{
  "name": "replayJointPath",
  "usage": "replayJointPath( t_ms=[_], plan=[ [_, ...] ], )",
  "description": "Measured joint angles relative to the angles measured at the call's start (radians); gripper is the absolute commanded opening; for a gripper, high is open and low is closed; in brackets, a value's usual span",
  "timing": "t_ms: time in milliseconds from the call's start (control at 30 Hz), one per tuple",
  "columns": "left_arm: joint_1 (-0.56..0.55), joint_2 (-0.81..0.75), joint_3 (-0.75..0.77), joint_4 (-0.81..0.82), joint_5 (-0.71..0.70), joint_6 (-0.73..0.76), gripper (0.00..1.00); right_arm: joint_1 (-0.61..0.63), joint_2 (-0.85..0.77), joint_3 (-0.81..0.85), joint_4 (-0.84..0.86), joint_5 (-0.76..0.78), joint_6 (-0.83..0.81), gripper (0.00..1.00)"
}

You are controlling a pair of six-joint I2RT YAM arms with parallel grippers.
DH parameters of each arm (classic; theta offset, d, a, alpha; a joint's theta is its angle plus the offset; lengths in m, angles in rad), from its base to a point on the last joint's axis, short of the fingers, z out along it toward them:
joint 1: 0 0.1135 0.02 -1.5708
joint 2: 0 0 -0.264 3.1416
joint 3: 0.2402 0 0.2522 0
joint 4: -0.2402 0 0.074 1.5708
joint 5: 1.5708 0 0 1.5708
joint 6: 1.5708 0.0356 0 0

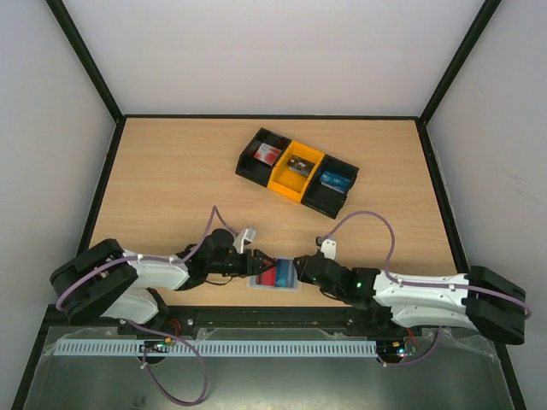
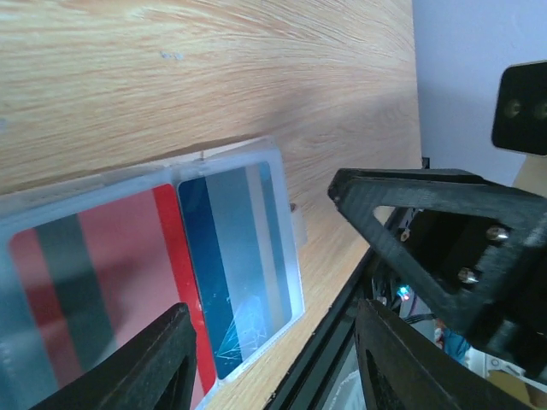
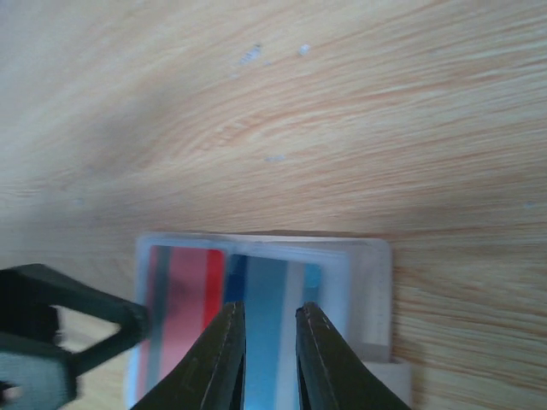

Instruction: Take the credit cards out of the card holder

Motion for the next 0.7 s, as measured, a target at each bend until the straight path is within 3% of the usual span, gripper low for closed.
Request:
replayJointPath(
  t_ms=[200,700],
  plan=[
    [-0.006,0.074,0.000,0.092,0.021,-0.033,0.52,0.000,-0.069,-0.006,0.020,-0.047,0.002,0.18],
    [-0.012,0.155,0.000,0.139,0.015,-0.044,0.52,0.000,0.080,-0.061,0.157,-0.147,0.026,0.17]
  ],
)
